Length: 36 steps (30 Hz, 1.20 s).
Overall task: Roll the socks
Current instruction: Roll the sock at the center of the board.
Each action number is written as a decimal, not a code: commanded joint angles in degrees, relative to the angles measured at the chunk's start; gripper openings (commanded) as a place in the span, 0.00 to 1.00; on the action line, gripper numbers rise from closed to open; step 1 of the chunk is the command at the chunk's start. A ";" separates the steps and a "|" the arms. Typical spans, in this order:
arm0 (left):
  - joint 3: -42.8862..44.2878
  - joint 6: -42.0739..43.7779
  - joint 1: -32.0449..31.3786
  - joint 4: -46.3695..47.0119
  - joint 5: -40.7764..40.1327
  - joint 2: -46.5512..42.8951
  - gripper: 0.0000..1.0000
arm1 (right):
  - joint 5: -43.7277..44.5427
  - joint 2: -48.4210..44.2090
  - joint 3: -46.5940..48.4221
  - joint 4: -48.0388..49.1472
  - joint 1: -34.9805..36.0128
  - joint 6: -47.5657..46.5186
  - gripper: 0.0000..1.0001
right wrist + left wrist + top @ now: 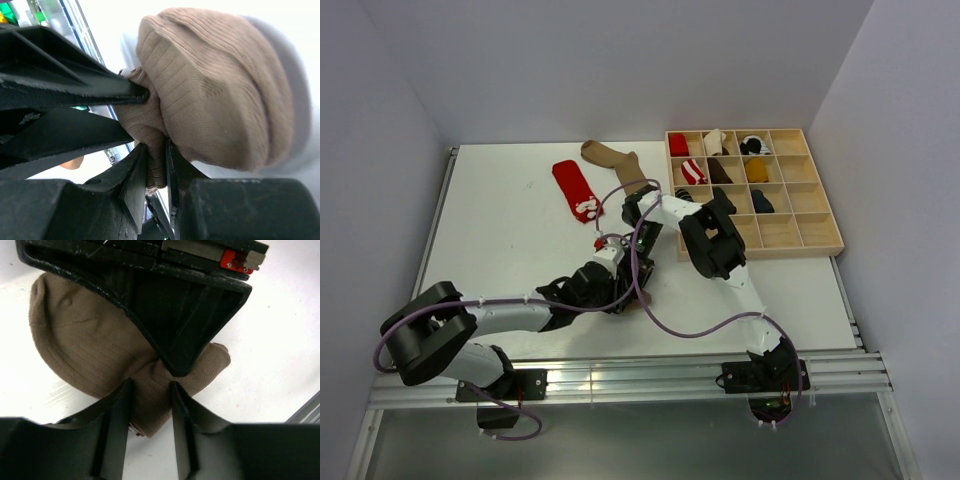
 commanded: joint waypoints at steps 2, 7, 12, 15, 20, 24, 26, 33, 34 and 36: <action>-0.56 -3.26 -0.43 -4.29 3.34 3.79 0.34 | 6.00 0.22 -1.73 6.49 -1.31 -0.03 0.27; -1.26 -7.04 0.01 -3.77 3.43 6.34 0.15 | 4.95 -3.99 -4.72 9.31 -1.32 0.41 0.34; -5.03 -10.90 0.36 0.09 4.92 7.22 0.00 | 3.72 -9.62 -8.76 15.00 -1.49 1.63 0.43; -7.84 -13.36 1.76 3.79 7.82 7.22 0.00 | 3.28 -14.89 -12.19 19.22 -2.10 2.34 0.46; -8.56 -15.83 5.45 4.16 14.67 7.84 0.00 | 3.63 -26.14 -19.83 27.57 -3.77 4.27 0.50; -8.47 -17.50 10.98 3.97 25.01 8.89 0.00 | 6.43 -35.26 -26.49 34.68 -5.71 4.28 0.51; -8.91 -19.08 14.14 5.29 29.16 9.51 0.00 | 8.63 -39.49 -30.55 40.91 -5.71 3.93 0.52; -5.23 -23.65 17.50 3.19 41.92 15.74 0.00 | 14.87 -57.76 -51.36 55.26 -2.55 -3.28 0.56; -4.87 -24.35 17.50 2.75 42.80 16.18 0.00 | 15.75 -59.36 -53.22 56.49 -0.46 -3.98 0.56; -4.61 -27.25 17.85 3.00 45.70 17.24 0.00 | 20.12 -63.22 -58.39 60.35 2.36 -5.30 0.58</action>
